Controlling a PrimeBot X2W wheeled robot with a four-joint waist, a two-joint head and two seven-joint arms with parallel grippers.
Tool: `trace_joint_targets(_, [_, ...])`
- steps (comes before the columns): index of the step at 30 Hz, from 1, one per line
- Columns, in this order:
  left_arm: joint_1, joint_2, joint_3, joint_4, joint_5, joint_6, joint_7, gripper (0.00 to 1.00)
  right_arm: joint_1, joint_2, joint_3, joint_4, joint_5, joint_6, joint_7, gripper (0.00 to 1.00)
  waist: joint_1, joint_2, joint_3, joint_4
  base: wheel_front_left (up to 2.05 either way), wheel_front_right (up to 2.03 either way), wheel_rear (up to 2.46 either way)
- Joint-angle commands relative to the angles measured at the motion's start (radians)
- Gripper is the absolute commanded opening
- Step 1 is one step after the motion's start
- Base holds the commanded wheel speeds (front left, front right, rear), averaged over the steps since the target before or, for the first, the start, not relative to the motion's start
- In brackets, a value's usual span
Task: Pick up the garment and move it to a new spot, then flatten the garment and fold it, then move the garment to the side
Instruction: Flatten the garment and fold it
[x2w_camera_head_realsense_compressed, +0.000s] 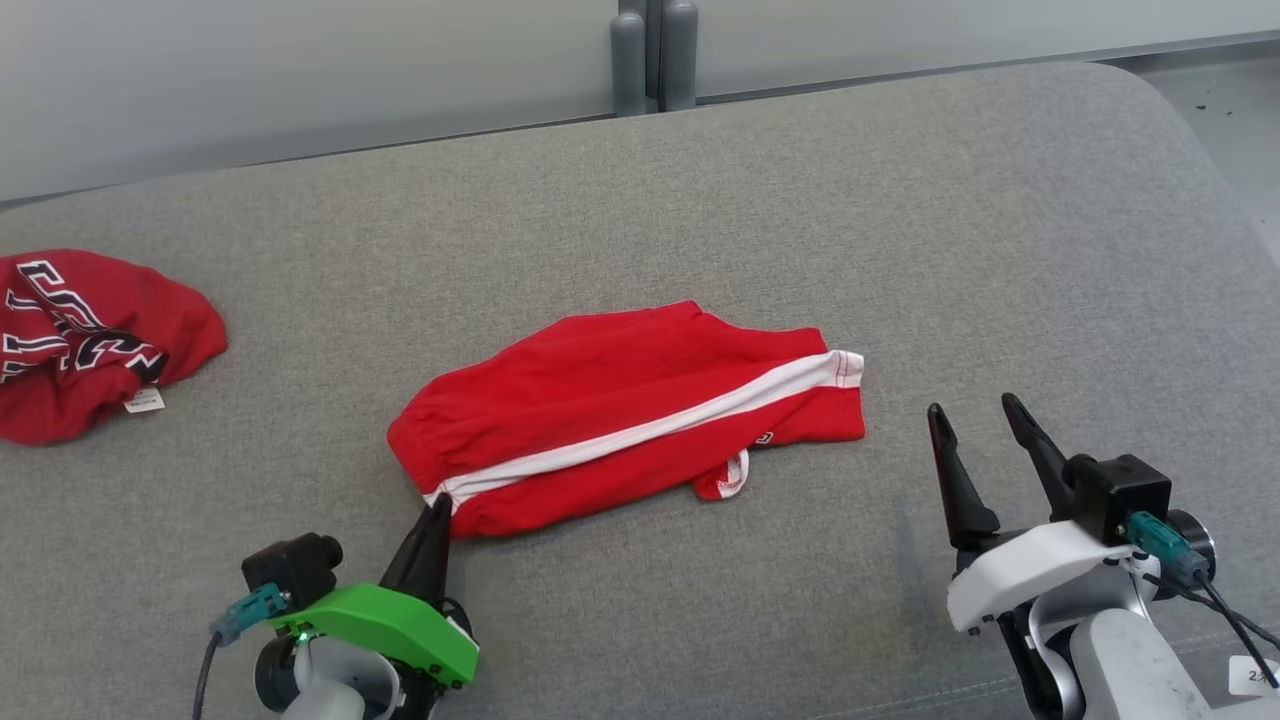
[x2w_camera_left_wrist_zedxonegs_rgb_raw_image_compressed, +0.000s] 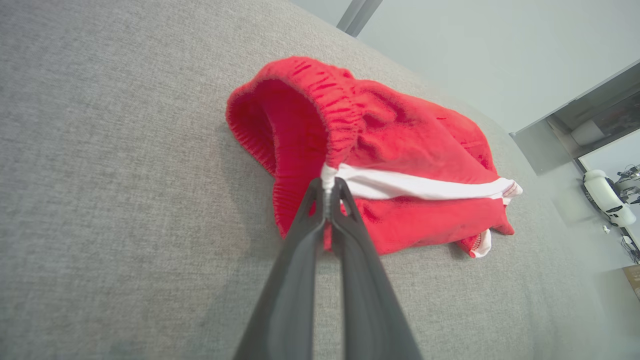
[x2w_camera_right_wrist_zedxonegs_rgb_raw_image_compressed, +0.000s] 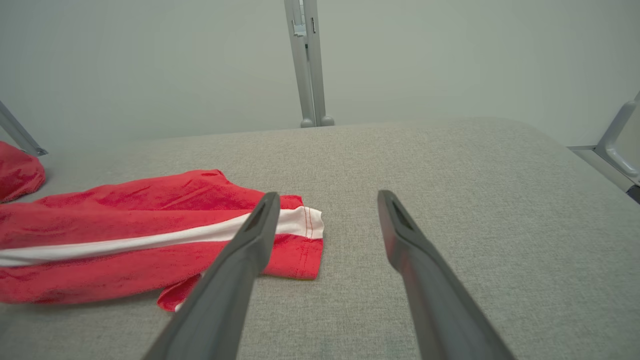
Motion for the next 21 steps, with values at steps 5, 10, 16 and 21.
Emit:
trace_joint_targets(5, [-0.012, 0.03, 0.03, -0.026, -0.006, 0.024, -0.019, 0.0, -0.042, -0.039, 0.009, 0.074, 0.021, 0.0, 0.034, 1.0, 0.0, 0.0, 0.015, 0.006, 0.0, 0.0, 0.0])
trace_joint_targets(10, [-0.023, 0.041, 0.042, -0.028, -0.008, 0.039, -0.015, 0.0, -0.111, -0.062, 0.083, 0.172, 0.104, 0.0, 0.081, 1.0, 0.0, 0.0, 0.031, 0.012, 0.0, 0.0, 0.0])
trace_joint_targets(16, [-0.034, 0.046, 0.045, -0.01, -0.007, 0.044, -0.019, 0.0, -0.193, -0.091, 0.193, 0.258, 0.222, 0.0, 0.119, 0.95, 0.0, 0.0, 0.049, 0.02, 0.0, 0.0, 0.0])
trace_joint_targets(21, [-0.046, 0.044, 0.042, 0.002, -0.01, 0.038, -0.025, 0.0, -0.252, -0.106, 0.274, 0.326, 0.258, 0.0, 0.108, 0.78, 0.0, 0.0, 0.06, 0.03, 0.0, 0.0, 0.0])
